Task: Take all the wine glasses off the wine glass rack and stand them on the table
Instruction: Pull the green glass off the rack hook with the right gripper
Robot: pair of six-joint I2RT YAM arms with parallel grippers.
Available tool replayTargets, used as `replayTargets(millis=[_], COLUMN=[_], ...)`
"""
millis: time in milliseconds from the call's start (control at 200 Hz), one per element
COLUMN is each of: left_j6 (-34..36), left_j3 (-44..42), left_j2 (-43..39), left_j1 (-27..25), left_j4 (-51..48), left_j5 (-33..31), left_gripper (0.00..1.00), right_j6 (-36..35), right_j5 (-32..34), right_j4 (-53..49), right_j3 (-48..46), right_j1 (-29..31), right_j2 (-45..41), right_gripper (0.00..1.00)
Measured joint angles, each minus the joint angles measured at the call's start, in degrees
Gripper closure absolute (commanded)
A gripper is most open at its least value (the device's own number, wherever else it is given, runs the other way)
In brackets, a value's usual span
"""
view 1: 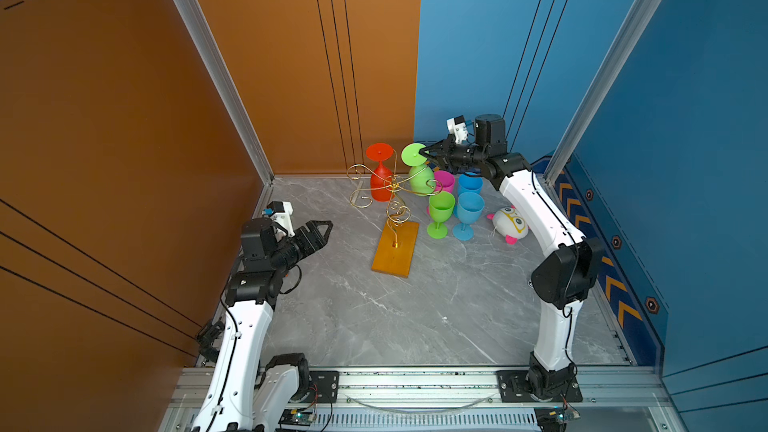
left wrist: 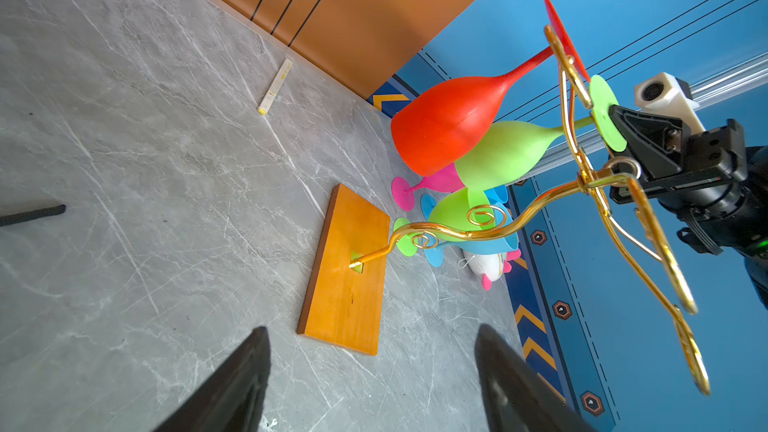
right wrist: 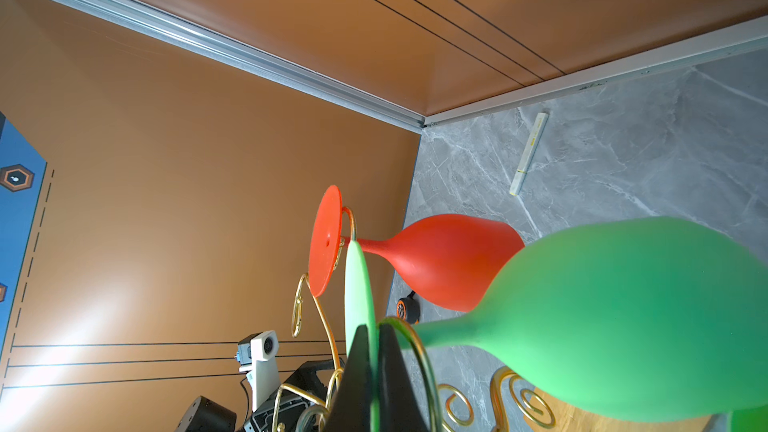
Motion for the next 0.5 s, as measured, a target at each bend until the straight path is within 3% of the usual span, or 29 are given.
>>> replayTargets(millis=[501], left_j6=[0.0], left_j3=[0.0], left_j2=[-0.5], left_j1=[0.0], left_j4=[-0.3], left_j5=[0.0], left_gripper=[0.22], right_j6=[3.1], right_j5=[0.0], right_j4=[5.7], right_j3=[-8.1], right_j1=[-1.5], right_j2=[-7.1], right_gripper=[1.0])
